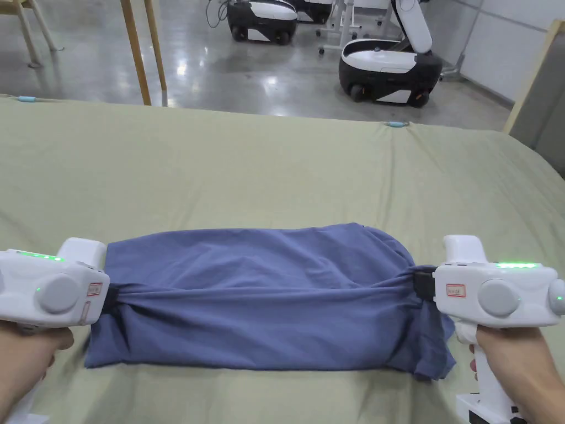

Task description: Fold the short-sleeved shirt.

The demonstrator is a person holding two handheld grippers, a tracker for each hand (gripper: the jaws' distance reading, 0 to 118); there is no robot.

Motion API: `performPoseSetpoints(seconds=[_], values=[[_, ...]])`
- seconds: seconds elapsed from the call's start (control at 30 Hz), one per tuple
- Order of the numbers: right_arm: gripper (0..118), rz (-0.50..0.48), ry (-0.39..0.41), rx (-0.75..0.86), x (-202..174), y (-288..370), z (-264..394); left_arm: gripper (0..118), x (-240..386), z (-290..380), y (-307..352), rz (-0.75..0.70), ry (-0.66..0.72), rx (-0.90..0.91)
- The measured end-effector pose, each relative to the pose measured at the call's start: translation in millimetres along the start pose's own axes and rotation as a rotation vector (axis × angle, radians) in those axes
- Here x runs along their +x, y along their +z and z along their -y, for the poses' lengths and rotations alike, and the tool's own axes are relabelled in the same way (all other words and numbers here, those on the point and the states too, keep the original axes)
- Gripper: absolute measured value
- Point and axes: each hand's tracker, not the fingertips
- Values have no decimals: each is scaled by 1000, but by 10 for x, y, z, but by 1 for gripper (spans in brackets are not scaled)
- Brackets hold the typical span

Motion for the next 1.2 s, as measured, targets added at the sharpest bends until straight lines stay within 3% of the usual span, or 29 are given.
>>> performPoseSetpoints(seconds=[0.03,0.07,0.1,0.13,0.17,0.23,0.4,0.43,0.47,0.5,0.53,0.57,0.6,0.67,0.9,0.93,0.97,1.03,1.2], values=[[14,-1,-15,-15,9,-55,20,6,48,39,0,-4,-2,9],[18,-6,-24,-15,18,-76,40,17,51,52,7,-4,6,11],[38,-11,-21,-11,32,-57,67,43,59,76,79,-17,15,35],[88,-10,-22,5,42,18,119,93,56,103,165,-17,20,75],[113,-7,-9,65,29,137,169,117,95,161,287,-3,29,114],[118,-37,51,220,-55,515,327,115,140,349,692,13,24,268],[118,-72,118,302,-354,1194,859,116,329,1047,1235,24,27,404],[113,-65,129,289,-406,1263,988,114,311,1221,1168,20,29,398],[93,-52,130,272,-441,1311,1084,106,334,1373,1178,9,30,383],[51,-63,121,262,-457,1374,1192,85,356,1536,1180,-20,37,345],[2,-73,101,261,-476,1414,1287,33,360,1681,1129,-19,40,313],[2,-36,90,259,-499,1438,1352,0,348,1775,1078,-7,47,288],[2,30,88,270,-511,1476,1426,0,329,1857,1048,-7,66,257],[2,-33,58,256,-471,1542,1464,0,242,1942,1002,-8,113,247],[2,-2,19,242,-316,1577,1433,0,117,1624,791,-2,149,242],[2,-2,14,237,-290,1553,1424,7,121,1535,737,-14,158,246],[2,-4,10,233,-271,1537,1419,30,130,1453,688,-34,166,247],[2,-10,1,213,-227,1476,1408,117,99,1234,466,-60,177,187],[2,18,-16,190,-100,1317,1396,114,210,746,209,-101,121,143]])
